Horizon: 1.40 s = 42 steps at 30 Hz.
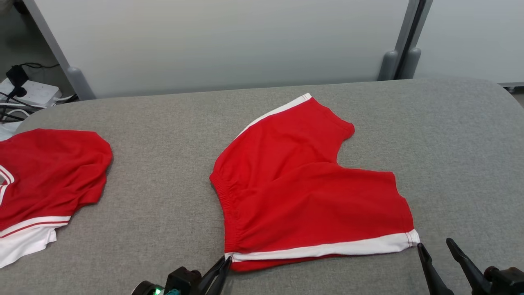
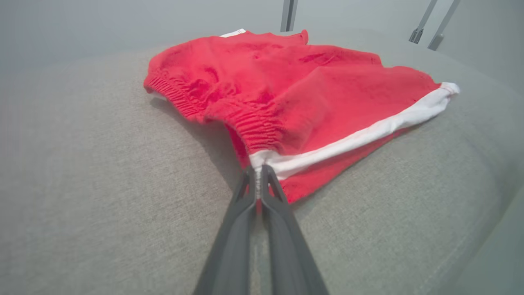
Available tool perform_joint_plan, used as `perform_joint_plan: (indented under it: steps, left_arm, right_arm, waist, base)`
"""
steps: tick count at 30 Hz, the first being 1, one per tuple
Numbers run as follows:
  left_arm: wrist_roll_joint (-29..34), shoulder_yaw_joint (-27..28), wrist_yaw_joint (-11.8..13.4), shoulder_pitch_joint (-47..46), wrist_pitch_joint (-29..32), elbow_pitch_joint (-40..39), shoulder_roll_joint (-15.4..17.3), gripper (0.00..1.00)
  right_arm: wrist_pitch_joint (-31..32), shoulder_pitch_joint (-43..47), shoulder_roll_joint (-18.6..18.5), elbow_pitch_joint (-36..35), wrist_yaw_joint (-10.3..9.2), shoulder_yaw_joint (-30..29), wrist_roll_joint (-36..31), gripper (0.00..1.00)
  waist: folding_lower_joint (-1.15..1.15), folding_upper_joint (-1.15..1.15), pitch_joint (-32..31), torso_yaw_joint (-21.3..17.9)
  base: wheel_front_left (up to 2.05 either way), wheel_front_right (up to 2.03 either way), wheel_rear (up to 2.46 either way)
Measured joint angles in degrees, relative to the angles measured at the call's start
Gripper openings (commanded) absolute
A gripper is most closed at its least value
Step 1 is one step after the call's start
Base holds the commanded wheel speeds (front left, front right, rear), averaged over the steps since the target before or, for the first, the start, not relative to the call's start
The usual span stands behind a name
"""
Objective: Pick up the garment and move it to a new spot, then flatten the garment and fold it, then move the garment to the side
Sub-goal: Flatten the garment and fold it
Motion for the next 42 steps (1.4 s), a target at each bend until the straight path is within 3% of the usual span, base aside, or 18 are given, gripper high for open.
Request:
perform_joint_plan:
  steps: [7, 14, 16, 17, 18, 19, 20, 29, 42]
  left_arm:
    - [-0.04, 0.89, 1.65, 2.22, 0.76, -4.86, 2.57, 0.0]
    - [-0.12, 0.66, 2.3, 2.93, 1.96, -7.23, 2.66, 0.0]
    - [-0.12, 0.51, 2.3, 2.93, 1.98, -7.47, 2.67, 0.0]
    - [-0.12, 0.43, 2.31, 2.93, 2.13, -7.58, 2.7, 0.0]
    - [-0.12, 0.24, 2.31, 2.93, 2.14, -7.69, 2.72, 0.0]
    - [-0.12, 0.14, 2.31, 2.92, 2.15, -7.73, 2.72, 0.0]
    - [-0.12, 0.1, 2.31, 2.92, 2.2, -7.78, 2.74, 0.0]
    - [-0.34, 0.04, 2.8, 2.9, 2.46, -8.86, 3.16, 0.0]
    - [-1.97, 0.05, 3.83, 8.75, 6.92, -19.94, 7.6, 0.0]
  right_arm:
    - [0.0, -3.36, -2.1, 8.26, 0.0, 4.61, 4.47, 1.0]
    - [0.0, -8.63, -2.68, 17.0, 0.0, 9.88, 10.43, 1.0]
    - [0.0, -10.32, -2.42, 18.66, 0.0, 11.0, 12.23, 0.93]
    - [0.0, -11.04, -2.37, 19.22, 0.0, 11.54, 12.59, 0.87]
    - [0.0, -12.48, -2.16, 20.61, 0.0, 12.88, 13.83, 0.68]
    - [0.0, -12.91, -2.15, 21.21, 0.0, 13.71, 14.23, 0.25]
    - [0.0, -13.43, -2.1, 22.31, 0.0, 14.62, 14.73, 0.0]
    - [0.0, -13.67, -3.58, 23.6, 0.0, 15.62, 16.7, 0.0]
    - [0.0, -4.32, -7.23, 12.4, 0.0, 10.63, 15.22, 0.0]
  waist:
    - [0.0, 0.0, 0.36, 2.37]
    - [0.0, 0.0, 1.08, 3.85]
    - [0.0, 0.0, 1.35, 4.08]
    - [0.0, 0.0, 1.48, 4.18]
    - [0.0, 0.0, 1.73, 4.37]
    - [0.0, 0.0, 1.83, 4.49]
    - [0.0, 0.0, 1.91, 4.62]
    - [0.0, 0.0, 1.45, 4.98]
    - [0.0, 0.0, -0.63, 3.19]
  base:
    - [0.0, 0.0, 0.0]
    - [0.0, 0.0, 0.0]
    - [0.0, 0.0, 0.0]
    - [0.0, 0.0, 0.0]
    - [0.0, 0.0, 0.0]
    - [0.0, 0.0, 0.0]
    - [0.0, 0.0, 0.0]
    - [0.0, 0.0, 0.0]
    - [0.0, 0.0, 0.0]
